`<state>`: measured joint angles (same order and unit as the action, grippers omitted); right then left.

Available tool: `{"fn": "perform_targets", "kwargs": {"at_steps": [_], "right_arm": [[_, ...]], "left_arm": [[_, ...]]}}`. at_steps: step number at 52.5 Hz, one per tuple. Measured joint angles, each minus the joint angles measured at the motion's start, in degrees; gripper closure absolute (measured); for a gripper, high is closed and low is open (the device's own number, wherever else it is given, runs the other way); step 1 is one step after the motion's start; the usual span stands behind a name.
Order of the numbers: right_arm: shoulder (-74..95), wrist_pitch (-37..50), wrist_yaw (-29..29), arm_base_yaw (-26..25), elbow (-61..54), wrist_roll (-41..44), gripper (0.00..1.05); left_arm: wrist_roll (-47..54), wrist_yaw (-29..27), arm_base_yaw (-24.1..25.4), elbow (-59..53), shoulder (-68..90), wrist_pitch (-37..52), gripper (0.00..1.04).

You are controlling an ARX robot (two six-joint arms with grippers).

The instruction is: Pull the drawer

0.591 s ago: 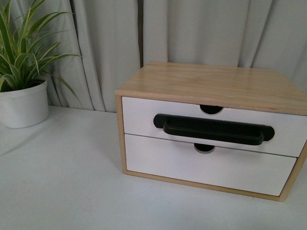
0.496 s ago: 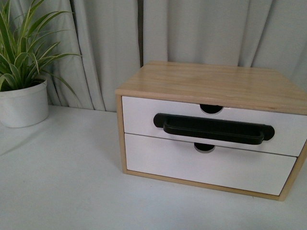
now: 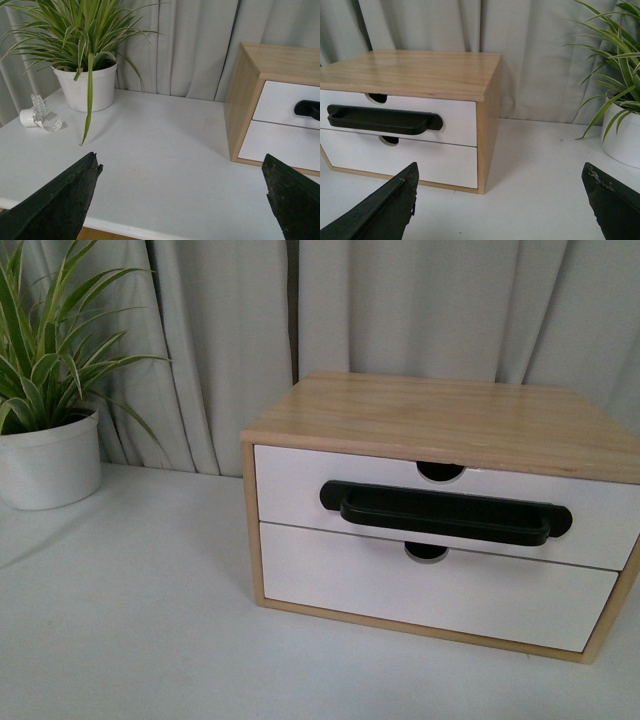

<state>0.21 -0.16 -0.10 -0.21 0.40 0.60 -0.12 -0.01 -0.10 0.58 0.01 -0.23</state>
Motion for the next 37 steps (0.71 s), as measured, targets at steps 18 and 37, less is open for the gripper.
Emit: {"fn": "perform_targets", "kwargs": {"at_steps": [18, 37], "right_arm": [[0.0, 0.0, 0.0, 0.0, 0.0, 0.0, 0.09], [1.7, -4.2, -5.5, -1.7, 1.4, 0.8, 0.09]], "left_arm": [[0.0, 0.0, 0.0, 0.0, 0.0, 0.0, 0.06], [0.0, 0.0, 0.0, 0.0, 0.0, 0.0, 0.06]]}}
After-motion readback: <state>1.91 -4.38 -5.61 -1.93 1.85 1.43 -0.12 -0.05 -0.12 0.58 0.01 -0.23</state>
